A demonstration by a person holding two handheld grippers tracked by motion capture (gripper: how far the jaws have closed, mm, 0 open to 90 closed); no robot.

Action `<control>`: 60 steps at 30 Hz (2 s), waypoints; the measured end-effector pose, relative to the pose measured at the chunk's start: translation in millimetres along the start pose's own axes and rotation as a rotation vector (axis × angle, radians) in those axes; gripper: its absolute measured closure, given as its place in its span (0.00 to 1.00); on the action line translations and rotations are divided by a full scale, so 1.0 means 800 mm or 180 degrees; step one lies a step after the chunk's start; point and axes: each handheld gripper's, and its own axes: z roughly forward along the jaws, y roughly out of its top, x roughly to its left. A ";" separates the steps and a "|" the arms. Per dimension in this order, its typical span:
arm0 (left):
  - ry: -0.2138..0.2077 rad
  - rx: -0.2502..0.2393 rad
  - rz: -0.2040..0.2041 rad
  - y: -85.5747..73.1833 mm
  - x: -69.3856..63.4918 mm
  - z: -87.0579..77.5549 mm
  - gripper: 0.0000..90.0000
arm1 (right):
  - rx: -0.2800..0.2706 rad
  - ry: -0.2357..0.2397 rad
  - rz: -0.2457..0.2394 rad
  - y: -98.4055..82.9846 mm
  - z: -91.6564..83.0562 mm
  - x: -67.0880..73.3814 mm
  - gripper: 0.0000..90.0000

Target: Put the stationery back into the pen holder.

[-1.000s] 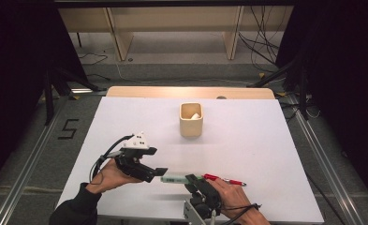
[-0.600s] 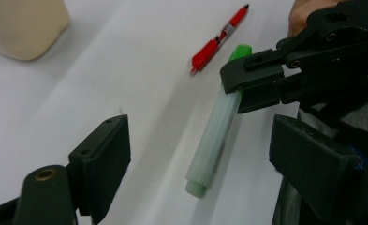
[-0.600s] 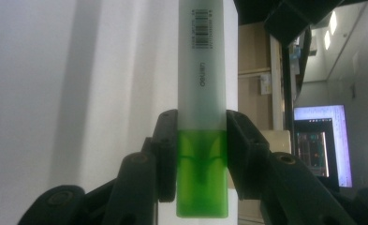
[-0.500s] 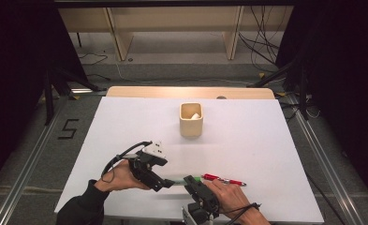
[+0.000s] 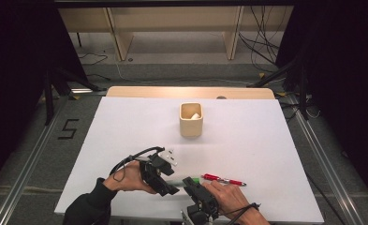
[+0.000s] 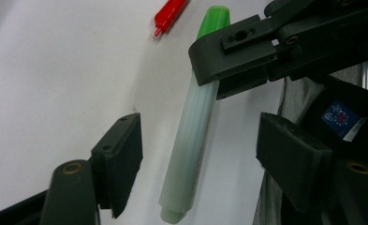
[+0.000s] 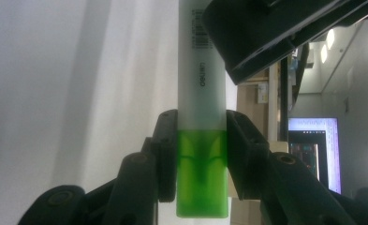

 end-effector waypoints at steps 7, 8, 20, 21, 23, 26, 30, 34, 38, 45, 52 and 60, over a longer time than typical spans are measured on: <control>-0.0122 0.0161 0.0028 0.006 0.003 0.009 0.49 | -0.0020 0.0003 -0.0065 0.001 0.001 0.003 0.75; -0.0147 0.0193 0.0050 0.007 0.004 0.010 0.50 | -0.0026 0.0008 -0.0091 0.002 0.001 0.003 0.75; -0.0283 0.0364 0.0093 0.014 0.010 0.025 0.66 | -0.0025 0.0031 -0.0131 0.002 0.001 0.005 0.75; -0.0299 0.0373 0.0087 0.015 0.010 0.026 0.67 | -0.0030 0.0036 -0.0146 0.002 0.001 0.004 0.75; -0.0311 0.0383 0.0095 0.015 0.012 0.026 0.70 | -0.0040 0.0031 -0.0161 0.003 0.001 0.005 0.75; -0.0320 0.0401 0.0097 0.016 0.012 0.027 0.73 | -0.0064 0.0028 -0.0153 0.003 0.002 0.006 0.75; -0.0350 0.0455 0.0102 0.015 0.013 0.029 0.75 | -0.0042 0.0067 -0.0180 0.004 0.001 0.007 0.75; -0.0367 0.0515 0.0138 0.016 0.013 0.032 0.78 | -0.0083 0.0066 -0.0215 0.004 0.001 0.008 0.75; -0.0422 0.0539 0.0134 0.016 0.014 0.034 0.79 | -0.0084 0.0056 -0.0234 0.006 0.001 0.009 0.75; -0.0555 0.0584 0.0088 0.015 0.016 0.033 0.84 | -0.0109 0.0056 -0.0252 0.006 0.000 0.011 0.75; -0.0648 0.0641 0.0080 0.013 0.015 0.032 0.85 | -0.0122 0.0079 -0.0188 0.007 -0.002 0.009 0.64; -0.0568 0.0556 0.0029 0.007 0.022 0.022 0.85 | -0.0138 0.0152 0.0115 -0.004 -0.012 -0.006 0.46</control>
